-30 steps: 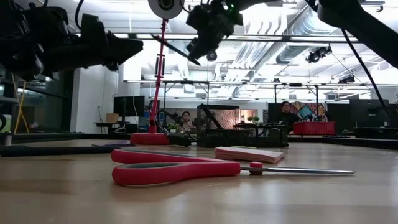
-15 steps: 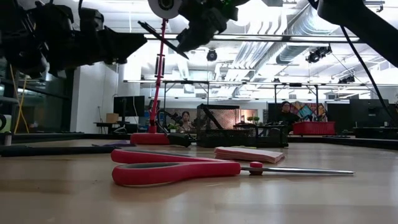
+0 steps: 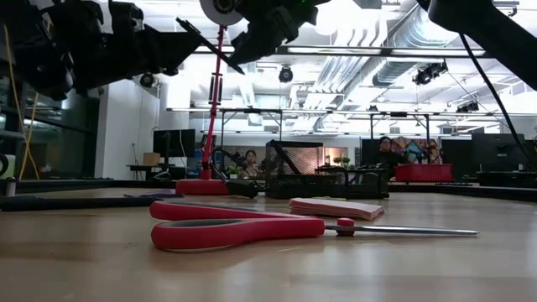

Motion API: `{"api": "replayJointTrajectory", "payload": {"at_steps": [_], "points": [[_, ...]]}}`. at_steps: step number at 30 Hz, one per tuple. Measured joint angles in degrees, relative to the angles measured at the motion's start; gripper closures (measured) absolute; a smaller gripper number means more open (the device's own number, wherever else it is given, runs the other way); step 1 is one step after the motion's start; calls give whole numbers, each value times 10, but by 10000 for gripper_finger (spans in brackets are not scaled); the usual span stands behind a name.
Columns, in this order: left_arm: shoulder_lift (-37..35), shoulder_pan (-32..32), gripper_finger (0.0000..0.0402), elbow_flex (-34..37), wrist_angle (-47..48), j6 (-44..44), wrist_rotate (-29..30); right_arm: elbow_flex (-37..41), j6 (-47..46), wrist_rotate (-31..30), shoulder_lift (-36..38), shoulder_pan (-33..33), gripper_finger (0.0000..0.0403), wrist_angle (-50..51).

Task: Pick and place office supplies into organizer
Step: Put the black pen into the black desk organizer

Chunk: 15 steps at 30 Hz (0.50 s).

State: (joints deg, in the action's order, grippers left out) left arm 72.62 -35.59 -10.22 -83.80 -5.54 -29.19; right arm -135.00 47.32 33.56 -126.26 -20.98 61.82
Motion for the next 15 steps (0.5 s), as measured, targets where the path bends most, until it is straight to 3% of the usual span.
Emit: {"api": "replayJointTrajectory", "payload": {"at_steps": [7,15], "points": [[0,0,272,-8,0,14,-20,0,-4,0,0,0,403,0],[0,0,355,-10,-3,9,-22,0,-12,5,0,0,403,1]]}}
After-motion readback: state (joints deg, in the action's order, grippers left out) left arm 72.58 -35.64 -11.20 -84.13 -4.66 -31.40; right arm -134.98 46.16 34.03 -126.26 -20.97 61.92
